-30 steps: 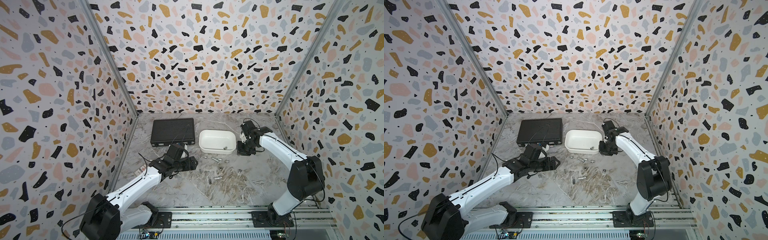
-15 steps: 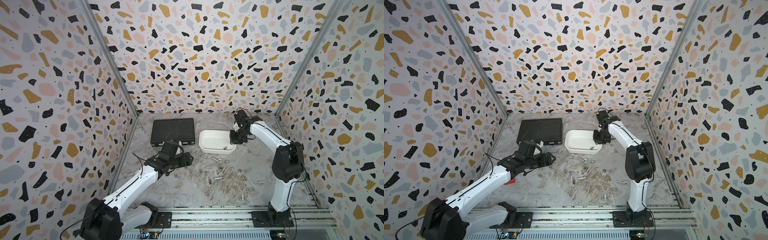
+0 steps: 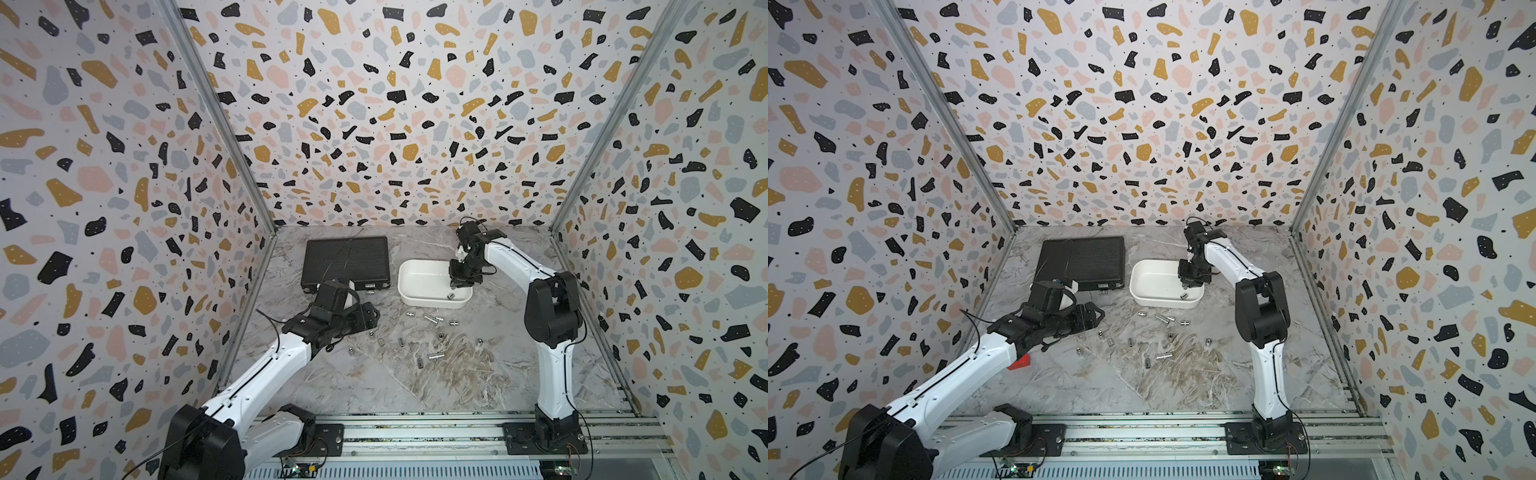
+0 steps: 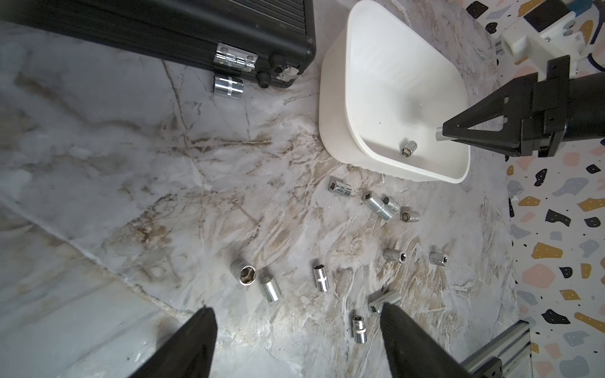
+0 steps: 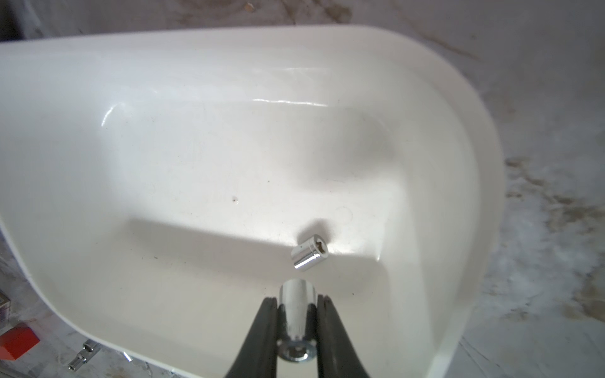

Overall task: Put the socket on the desktop into the storage box
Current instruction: Place the socket head in the storage box.

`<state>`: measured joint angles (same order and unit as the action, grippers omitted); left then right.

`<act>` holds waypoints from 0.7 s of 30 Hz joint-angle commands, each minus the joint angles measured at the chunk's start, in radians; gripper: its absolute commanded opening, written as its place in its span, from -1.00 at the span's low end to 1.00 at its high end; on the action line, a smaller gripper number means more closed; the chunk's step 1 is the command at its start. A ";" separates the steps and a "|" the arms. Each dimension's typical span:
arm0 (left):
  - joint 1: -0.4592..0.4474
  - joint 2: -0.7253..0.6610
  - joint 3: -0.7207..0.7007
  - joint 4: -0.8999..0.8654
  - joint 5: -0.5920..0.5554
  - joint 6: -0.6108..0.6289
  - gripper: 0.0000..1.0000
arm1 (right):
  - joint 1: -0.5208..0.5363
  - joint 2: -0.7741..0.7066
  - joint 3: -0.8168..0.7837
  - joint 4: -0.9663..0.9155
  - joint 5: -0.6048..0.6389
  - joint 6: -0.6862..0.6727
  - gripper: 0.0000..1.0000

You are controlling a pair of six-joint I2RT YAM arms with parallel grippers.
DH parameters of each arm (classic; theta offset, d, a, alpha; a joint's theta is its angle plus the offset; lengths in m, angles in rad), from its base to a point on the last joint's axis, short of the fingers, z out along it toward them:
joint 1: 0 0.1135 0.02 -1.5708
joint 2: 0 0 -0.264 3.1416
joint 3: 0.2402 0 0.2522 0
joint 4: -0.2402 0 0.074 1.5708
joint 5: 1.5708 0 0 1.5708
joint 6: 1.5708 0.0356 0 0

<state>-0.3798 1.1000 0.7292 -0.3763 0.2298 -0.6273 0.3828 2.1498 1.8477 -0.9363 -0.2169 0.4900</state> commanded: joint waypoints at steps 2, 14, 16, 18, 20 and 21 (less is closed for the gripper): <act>0.012 -0.020 -0.026 -0.006 0.003 -0.017 0.64 | 0.010 0.011 0.054 -0.032 -0.006 0.004 -0.71; 0.021 -0.035 -0.045 -0.017 -0.001 -0.029 0.64 | 0.018 0.048 0.072 -0.029 -0.004 0.008 -0.50; 0.022 -0.036 -0.046 -0.020 -0.001 -0.029 0.64 | 0.018 0.044 0.070 -0.029 -0.002 0.007 -0.45; 0.022 -0.037 -0.047 -0.023 -0.003 -0.028 0.64 | 0.018 0.041 0.070 -0.029 0.000 0.007 -0.43; 0.023 -0.039 -0.048 -0.024 -0.002 -0.029 0.64 | 0.019 0.036 0.068 -0.029 -0.001 0.007 -0.43; 0.023 -0.039 -0.048 -0.023 -0.003 -0.029 0.63 | 0.019 0.035 0.069 -0.029 -0.001 0.007 -0.43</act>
<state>-0.3637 1.0771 0.6918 -0.3981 0.2276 -0.6506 0.3950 2.1983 1.8866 -0.9352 -0.2173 0.4938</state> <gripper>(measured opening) 0.817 0.286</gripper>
